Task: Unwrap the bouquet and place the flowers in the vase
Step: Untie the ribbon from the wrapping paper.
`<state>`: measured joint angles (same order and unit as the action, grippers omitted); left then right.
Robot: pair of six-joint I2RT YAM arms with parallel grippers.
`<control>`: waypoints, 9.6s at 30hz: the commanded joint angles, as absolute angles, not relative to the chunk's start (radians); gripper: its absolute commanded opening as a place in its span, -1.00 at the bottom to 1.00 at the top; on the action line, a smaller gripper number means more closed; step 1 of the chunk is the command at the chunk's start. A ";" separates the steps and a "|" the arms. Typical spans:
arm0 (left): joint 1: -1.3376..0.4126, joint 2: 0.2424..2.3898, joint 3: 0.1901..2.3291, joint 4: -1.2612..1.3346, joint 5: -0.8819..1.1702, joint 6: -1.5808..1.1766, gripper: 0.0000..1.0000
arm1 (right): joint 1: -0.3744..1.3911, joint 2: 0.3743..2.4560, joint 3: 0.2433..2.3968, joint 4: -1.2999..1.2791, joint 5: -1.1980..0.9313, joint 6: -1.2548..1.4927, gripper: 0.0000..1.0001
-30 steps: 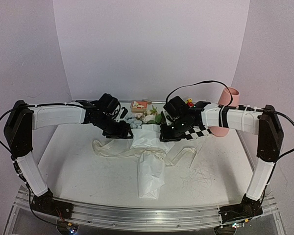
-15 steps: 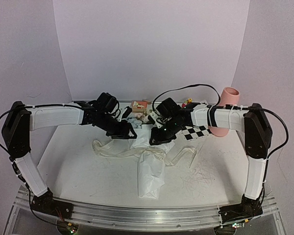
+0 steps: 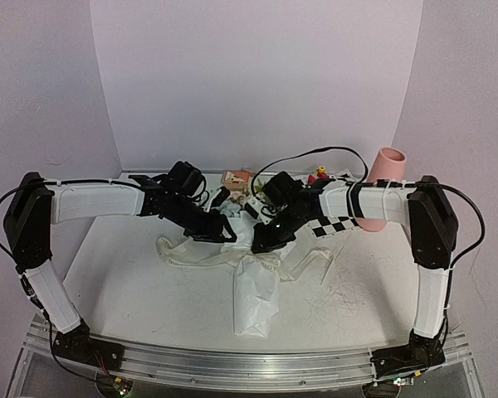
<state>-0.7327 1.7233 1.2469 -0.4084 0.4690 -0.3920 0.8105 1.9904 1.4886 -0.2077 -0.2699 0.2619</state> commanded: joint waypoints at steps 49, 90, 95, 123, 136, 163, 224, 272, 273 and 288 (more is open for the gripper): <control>-0.921 1.931 1.383 -0.447 0.009 -0.663 -0.52 | 0.824 1.662 1.125 -0.262 0.100 0.421 -1.00; -0.923 1.700 1.277 -0.486 -0.065 -0.763 -0.51 | 0.804 1.803 1.410 -0.217 -0.283 0.214 0.22; -0.916 1.707 1.274 -0.486 -0.030 -0.727 -0.51 | 0.805 1.910 1.509 -0.257 -0.300 0.217 0.36; -0.830 1.757 1.285 -0.488 0.206 -0.576 -0.51 | 0.837 1.978 1.514 -0.304 -0.263 0.341 -0.18; -0.829 1.761 1.280 -0.491 0.216 -0.556 -0.51 | 0.840 1.963 1.520 -0.307 -0.214 0.387 -0.65; -0.827 1.811 1.322 -0.492 0.283 -0.494 -0.23 | 0.840 1.847 1.472 -0.321 -0.146 0.450 -0.81; -0.818 1.942 1.429 -0.515 0.267 -0.454 -0.47 | 0.862 1.855 1.591 -0.399 -0.125 0.298 -0.17; -0.809 1.938 1.430 -0.529 0.285 -0.448 -0.64 | 0.916 1.726 1.445 -0.412 0.296 0.438 -1.00; -0.809 1.936 1.426 -0.529 0.285 -0.449 -0.64 | 0.915 1.711 1.435 -0.413 0.329 0.460 -1.00; -0.810 1.907 1.386 -0.529 0.296 -0.472 -0.64 | 0.758 1.451 1.189 -0.624 0.549 0.942 -1.00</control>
